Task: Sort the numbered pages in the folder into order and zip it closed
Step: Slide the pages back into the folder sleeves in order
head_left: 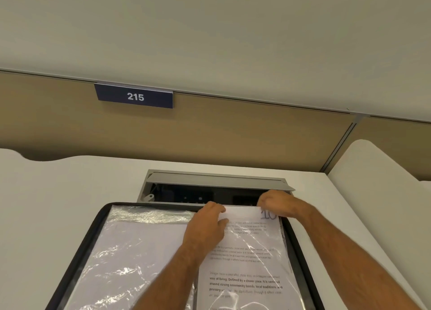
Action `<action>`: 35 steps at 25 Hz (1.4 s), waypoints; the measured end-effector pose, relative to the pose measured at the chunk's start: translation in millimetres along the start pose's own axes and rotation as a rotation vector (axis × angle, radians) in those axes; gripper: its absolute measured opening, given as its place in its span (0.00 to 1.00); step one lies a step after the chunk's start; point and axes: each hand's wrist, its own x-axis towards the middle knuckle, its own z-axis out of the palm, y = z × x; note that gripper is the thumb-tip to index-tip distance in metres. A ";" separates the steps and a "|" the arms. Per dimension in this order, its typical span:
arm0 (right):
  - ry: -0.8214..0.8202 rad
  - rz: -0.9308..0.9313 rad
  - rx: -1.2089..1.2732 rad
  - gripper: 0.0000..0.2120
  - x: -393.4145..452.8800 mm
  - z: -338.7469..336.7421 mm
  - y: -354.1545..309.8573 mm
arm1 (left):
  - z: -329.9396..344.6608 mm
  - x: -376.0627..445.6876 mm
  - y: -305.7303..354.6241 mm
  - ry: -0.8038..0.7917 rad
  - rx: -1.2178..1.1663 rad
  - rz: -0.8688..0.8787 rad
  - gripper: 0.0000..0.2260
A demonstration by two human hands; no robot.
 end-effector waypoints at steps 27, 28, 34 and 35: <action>-0.030 -0.075 -0.185 0.10 -25.1 39.1 -60.1 | -9.9 -104.4 -93.5 0.019 0.588 -0.002 0.27; -0.015 -0.065 -0.178 0.09 -25.8 39.9 -59.0 | -9.4 -104.7 -93.6 0.011 0.588 -0.008 0.27; 0.106 0.076 -0.281 0.17 -30.7 34.8 -44.5 | -8.6 -104.1 -95.4 -0.003 0.590 0.001 0.27; 0.125 0.126 -0.306 0.21 -32.8 32.1 -36.1 | -7.8 -104.0 -95.7 0.003 0.593 0.007 0.27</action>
